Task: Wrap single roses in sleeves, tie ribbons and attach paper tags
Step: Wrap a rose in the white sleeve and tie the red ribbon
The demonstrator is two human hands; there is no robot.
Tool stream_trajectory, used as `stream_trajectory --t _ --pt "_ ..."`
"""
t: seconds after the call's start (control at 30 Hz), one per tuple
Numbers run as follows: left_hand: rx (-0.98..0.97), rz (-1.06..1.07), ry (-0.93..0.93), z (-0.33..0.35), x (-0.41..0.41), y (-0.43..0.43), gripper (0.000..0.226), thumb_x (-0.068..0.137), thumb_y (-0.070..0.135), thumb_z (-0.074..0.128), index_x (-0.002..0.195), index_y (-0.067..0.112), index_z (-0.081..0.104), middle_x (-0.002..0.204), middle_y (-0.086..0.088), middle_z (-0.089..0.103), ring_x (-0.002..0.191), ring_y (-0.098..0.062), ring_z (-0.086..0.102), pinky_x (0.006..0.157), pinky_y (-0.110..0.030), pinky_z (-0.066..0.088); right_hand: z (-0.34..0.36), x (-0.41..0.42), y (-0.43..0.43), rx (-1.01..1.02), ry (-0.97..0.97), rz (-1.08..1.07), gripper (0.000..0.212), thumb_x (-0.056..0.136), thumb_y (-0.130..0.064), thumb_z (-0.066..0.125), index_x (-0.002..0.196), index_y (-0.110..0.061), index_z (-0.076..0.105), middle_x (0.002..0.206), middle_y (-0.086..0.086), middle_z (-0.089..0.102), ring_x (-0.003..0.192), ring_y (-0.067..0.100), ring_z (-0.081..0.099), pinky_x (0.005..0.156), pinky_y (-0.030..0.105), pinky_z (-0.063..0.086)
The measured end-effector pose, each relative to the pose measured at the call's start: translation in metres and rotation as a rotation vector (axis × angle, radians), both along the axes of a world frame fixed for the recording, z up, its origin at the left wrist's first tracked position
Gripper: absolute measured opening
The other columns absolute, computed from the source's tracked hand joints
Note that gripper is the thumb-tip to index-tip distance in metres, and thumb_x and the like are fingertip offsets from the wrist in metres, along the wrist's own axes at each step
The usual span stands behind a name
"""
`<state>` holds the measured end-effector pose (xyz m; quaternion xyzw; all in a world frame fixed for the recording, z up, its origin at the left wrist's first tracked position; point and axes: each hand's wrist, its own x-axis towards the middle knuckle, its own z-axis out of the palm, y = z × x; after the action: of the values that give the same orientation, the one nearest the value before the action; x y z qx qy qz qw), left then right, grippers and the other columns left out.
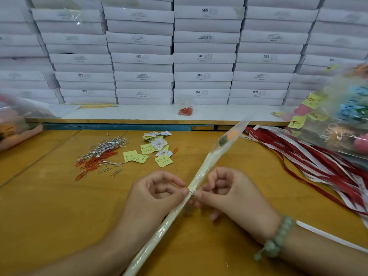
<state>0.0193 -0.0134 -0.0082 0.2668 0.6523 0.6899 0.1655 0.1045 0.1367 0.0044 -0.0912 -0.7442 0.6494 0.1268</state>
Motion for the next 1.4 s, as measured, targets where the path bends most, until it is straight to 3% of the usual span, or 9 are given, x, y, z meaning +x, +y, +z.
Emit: stream_trajectory --t 0.13,0.3,0.5,0.6,0.73,0.9,1.1,1.2,1.4 --pt "0.018 0.037 0.136 0.000 0.001 -0.001 0.019 0.063 0.022 0.079 0.079 0.016 0.070 0.069 -0.008 0.073 0.062 -0.014 0.070 0.054 -0.015 0.050 0.003 -0.002 0.000 -0.419 -0.200 0.046 0.028 0.077 -0.001 0.072 0.076 -0.011 0.046 0.073 0.010 0.071 0.062 0.008 0.067 0.041 0.018 0.049" --pt "0.025 0.029 0.310 0.000 0.006 -0.003 0.019 0.070 0.018 0.080 0.081 0.028 0.069 0.075 0.001 0.072 0.069 -0.010 0.069 0.058 -0.019 0.054 0.003 -0.005 0.004 -0.734 -0.317 0.164 0.018 0.069 -0.002 0.069 0.086 0.001 0.066 0.073 0.009 0.067 0.057 0.007 0.065 0.044 0.018 0.052" --pt "0.029 0.007 0.256 -0.001 0.007 -0.002 0.025 0.075 0.002 0.080 0.074 0.019 0.062 0.072 0.001 0.062 0.055 -0.017 0.064 0.051 -0.022 0.052 0.004 -0.010 0.008 -0.461 -0.226 0.132 0.026 0.079 0.000 0.066 0.101 -0.005 0.056 0.073 0.003 0.065 0.057 0.008 0.060 0.040 0.018 0.045" --pt "-0.007 -0.020 0.267 -0.004 0.006 -0.001 0.029 0.077 -0.004 0.076 0.072 0.018 0.058 0.068 0.002 0.059 0.055 -0.016 0.062 0.050 -0.021 0.049 0.005 -0.010 0.011 -0.428 -0.124 0.092 0.026 0.072 -0.014 0.069 0.093 -0.011 0.053 0.066 -0.005 0.064 0.055 0.010 0.054 0.038 0.020 0.036" --pt "-0.075 -0.082 0.305 -0.006 0.009 -0.002 0.022 0.072 0.017 0.076 0.076 0.022 0.055 0.068 0.003 0.058 0.059 -0.011 0.056 0.049 -0.020 0.044 0.001 -0.012 0.014 -0.397 -0.098 0.101 0.032 0.069 -0.035 0.070 0.088 -0.016 0.053 0.063 -0.008 0.062 0.055 0.009 0.052 0.038 0.019 0.035" --pt "-0.089 -0.148 0.263 -0.006 0.009 -0.003 0.023 0.071 0.042 0.073 0.080 0.029 0.056 0.073 0.006 0.060 0.057 -0.005 0.054 0.051 -0.018 0.044 -0.006 -0.016 0.018 -0.399 -0.062 0.120 0.024 0.071 -0.027 0.069 0.082 -0.009 0.057 0.056 -0.007 0.058 0.052 0.006 0.052 0.039 0.018 0.037" --pt "-0.199 -0.395 0.063 -0.005 -0.002 -0.003 0.034 0.084 0.043 0.063 0.107 0.019 0.057 0.089 -0.005 0.075 0.049 -0.011 0.044 0.045 -0.021 0.037 -0.008 -0.019 0.028 -0.377 -0.014 0.192 0.065 0.076 -0.024 0.066 0.120 0.020 0.047 0.057 -0.005 0.048 0.048 0.003 0.041 0.041 0.015 0.032" --pt "-0.255 -0.596 0.053 -0.005 -0.007 -0.005 0.042 0.084 0.042 0.068 0.117 0.020 0.057 0.097 -0.007 0.075 0.056 -0.016 0.053 0.049 -0.024 0.040 -0.009 -0.021 0.035 -0.353 0.002 0.171 0.061 0.077 -0.021 0.065 0.122 0.018 0.048 0.055 -0.007 0.050 0.045 0.002 0.038 0.041 0.014 0.033" --pt "-0.236 -0.739 -0.041 -0.001 -0.017 -0.005 0.054 0.084 0.032 0.074 0.132 0.026 0.050 0.097 -0.007 0.075 0.049 0.001 0.056 0.043 -0.011 0.044 -0.010 -0.023 0.039 -0.373 0.010 0.148 0.053 0.070 -0.021 0.070 0.113 0.007 0.059 0.070 -0.002 0.063 0.051 0.003 0.049 0.042 0.015 0.042"
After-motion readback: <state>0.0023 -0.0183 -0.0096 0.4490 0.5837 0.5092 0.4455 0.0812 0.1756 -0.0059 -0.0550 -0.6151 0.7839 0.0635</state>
